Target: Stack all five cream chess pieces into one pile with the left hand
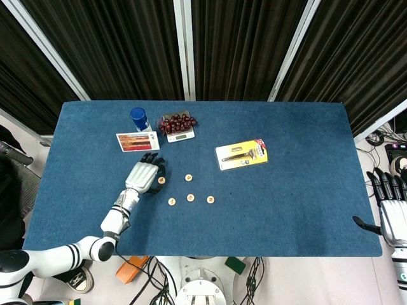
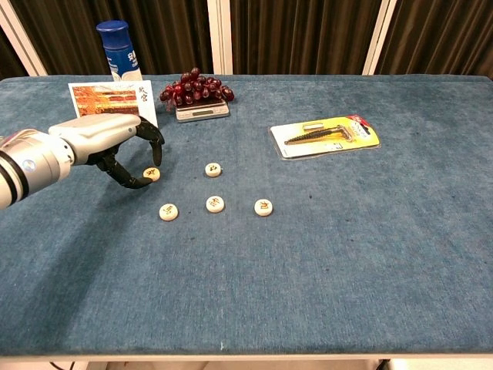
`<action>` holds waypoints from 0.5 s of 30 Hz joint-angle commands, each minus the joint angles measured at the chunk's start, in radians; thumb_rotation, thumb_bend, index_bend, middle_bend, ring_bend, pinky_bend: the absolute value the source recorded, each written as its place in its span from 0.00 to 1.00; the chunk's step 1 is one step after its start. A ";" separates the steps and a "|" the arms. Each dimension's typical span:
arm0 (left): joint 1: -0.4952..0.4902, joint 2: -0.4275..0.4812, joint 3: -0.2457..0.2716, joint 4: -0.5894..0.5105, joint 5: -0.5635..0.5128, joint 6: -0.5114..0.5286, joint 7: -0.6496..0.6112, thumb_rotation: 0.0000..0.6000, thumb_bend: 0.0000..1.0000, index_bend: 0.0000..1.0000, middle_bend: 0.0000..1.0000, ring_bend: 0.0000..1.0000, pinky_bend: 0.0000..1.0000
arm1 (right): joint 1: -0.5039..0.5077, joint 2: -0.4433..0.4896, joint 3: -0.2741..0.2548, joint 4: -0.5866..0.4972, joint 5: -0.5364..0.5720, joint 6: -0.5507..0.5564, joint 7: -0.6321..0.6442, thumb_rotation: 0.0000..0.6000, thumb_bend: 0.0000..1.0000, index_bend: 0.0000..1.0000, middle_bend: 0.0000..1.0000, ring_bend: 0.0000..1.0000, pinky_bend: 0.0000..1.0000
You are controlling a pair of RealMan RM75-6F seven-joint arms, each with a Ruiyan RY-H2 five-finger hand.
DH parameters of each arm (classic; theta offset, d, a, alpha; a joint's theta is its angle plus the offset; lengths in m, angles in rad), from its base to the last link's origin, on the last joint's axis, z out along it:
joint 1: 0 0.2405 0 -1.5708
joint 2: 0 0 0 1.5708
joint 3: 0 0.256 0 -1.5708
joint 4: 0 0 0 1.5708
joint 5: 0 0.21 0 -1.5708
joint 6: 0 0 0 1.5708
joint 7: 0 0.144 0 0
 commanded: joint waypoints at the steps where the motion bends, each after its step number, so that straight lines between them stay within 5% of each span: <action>1: -0.005 -0.004 0.003 0.010 -0.007 -0.004 0.003 1.00 0.34 0.46 0.18 0.03 0.00 | -0.001 0.000 0.000 -0.001 0.003 -0.002 0.000 1.00 0.15 0.00 0.02 0.00 0.04; 15: -0.030 -0.006 -0.033 -0.001 -0.016 0.011 -0.049 1.00 0.40 0.53 0.20 0.03 0.00 | -0.002 -0.002 0.003 0.006 0.010 -0.004 0.005 1.00 0.15 0.00 0.02 0.00 0.04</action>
